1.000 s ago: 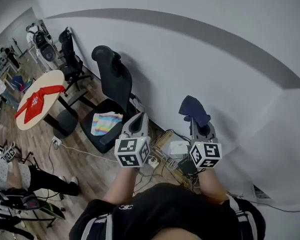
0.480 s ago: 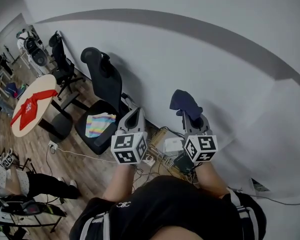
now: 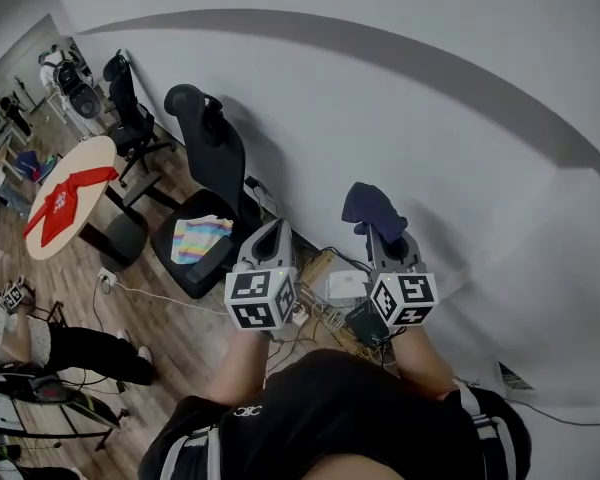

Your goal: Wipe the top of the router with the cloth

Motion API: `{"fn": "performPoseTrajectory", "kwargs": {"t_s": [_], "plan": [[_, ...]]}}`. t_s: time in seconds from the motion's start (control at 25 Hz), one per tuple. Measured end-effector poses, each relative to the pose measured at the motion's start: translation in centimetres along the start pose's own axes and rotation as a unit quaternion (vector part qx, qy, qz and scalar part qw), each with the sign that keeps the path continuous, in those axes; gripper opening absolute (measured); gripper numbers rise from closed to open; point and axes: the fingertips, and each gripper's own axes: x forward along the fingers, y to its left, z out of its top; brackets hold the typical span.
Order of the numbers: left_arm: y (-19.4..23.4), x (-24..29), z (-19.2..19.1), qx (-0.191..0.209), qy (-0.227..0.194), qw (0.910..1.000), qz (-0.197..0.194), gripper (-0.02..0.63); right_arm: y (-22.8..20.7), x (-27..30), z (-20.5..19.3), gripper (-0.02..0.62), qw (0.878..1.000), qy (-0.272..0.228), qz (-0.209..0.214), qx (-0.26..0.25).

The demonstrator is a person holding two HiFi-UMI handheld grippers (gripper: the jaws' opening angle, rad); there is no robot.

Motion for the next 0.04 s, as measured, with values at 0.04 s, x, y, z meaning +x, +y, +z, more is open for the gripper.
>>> {"fn": "performPoseTrajectory", "kwargs": {"t_s": [0.04], "plan": [[0.10,0.17,-0.34,0.001,0.001,1.0000,0.002,0.005,-0.11,0.16,-0.38,0.057,1.000,0.001,0.001,0.001]]}}
